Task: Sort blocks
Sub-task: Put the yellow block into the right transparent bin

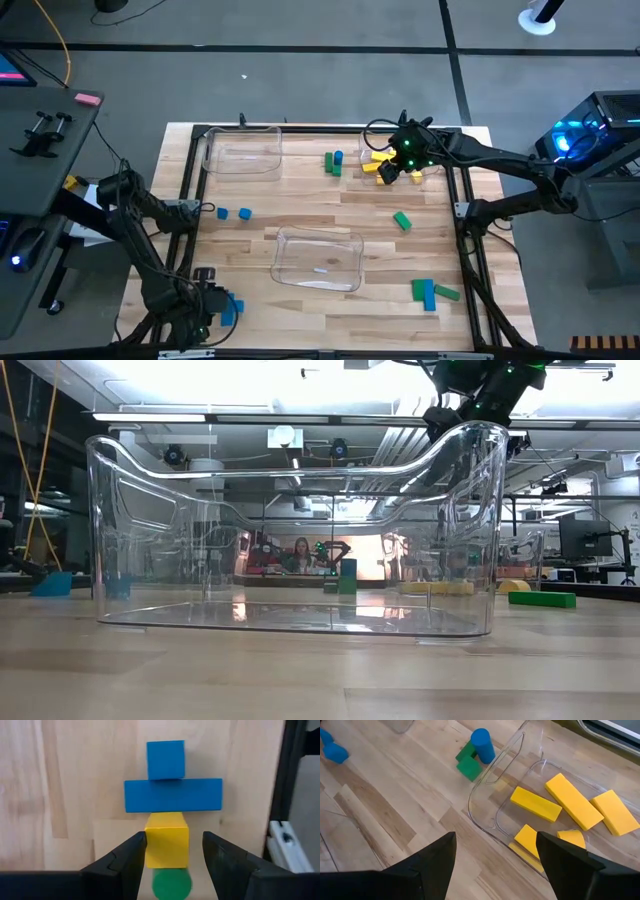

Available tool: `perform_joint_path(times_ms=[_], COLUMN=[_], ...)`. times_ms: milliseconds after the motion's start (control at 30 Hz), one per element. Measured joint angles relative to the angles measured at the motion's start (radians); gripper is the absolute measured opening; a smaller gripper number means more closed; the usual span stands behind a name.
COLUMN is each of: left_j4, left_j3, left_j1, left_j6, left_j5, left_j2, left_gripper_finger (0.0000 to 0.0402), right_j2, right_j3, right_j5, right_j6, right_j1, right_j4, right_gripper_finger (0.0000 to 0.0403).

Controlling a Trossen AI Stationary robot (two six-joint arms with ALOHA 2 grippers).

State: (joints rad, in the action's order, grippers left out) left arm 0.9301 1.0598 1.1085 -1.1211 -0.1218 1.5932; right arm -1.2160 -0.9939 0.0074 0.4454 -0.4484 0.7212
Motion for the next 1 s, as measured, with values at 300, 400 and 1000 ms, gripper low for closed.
perform_joint_path(times_ms=[300,400,1000], left_j4=[-0.005,-0.002,-0.09], left_j3=[-0.019,-0.02,-0.078], left_j1=[-0.001,-0.001,-0.018], left_j6=[0.003,0.008,0.033], left_j5=[0.038,0.038,0.064], left_j2=[-0.002,-0.002,-0.001], left_gripper_finger=[0.0183,0.0183,0.0171], right_j2=[0.0,0.0,0.0], right_j3=[0.0,0.0,0.0], right_j5=[0.0,0.0,0.0], right_j6=[0.0,-0.001,-0.008], right_j1=[0.0,0.0,0.0], right_j4=[0.0,0.0,0.0], right_gripper_finger=[0.0272,0.0272,0.0272])
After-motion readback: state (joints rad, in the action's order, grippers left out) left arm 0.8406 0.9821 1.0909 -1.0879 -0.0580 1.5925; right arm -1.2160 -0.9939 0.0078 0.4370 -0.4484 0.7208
